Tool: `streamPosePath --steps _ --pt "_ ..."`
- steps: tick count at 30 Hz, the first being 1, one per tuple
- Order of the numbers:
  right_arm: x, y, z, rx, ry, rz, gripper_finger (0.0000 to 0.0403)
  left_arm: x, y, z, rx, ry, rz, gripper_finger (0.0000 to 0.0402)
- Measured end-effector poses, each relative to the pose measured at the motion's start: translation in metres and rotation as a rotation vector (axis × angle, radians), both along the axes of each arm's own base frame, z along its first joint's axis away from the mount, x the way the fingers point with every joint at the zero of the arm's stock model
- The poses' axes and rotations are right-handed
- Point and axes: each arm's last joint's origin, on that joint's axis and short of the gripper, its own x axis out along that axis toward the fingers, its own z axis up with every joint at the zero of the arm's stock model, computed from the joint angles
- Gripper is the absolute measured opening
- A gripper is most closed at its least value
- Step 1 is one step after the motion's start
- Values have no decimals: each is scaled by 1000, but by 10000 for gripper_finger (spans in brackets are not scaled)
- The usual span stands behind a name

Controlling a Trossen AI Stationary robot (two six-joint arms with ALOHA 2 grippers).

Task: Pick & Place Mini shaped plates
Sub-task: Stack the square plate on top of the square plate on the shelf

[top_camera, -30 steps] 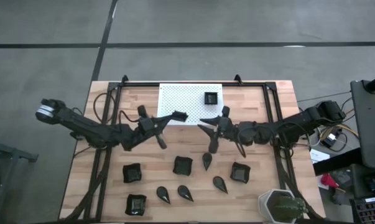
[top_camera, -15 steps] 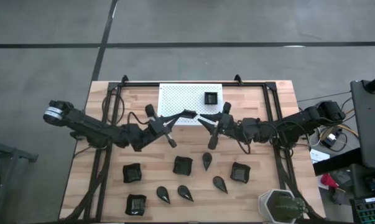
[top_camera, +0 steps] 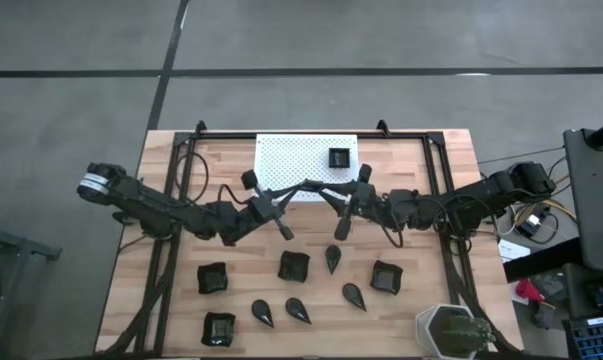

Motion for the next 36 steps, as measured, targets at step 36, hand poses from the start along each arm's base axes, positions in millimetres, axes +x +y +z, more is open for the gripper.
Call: streamPosePath --steps 36 --pt "0 -12 1 78 -4 -41 8 1 -1 -2 5 4 -20 74"
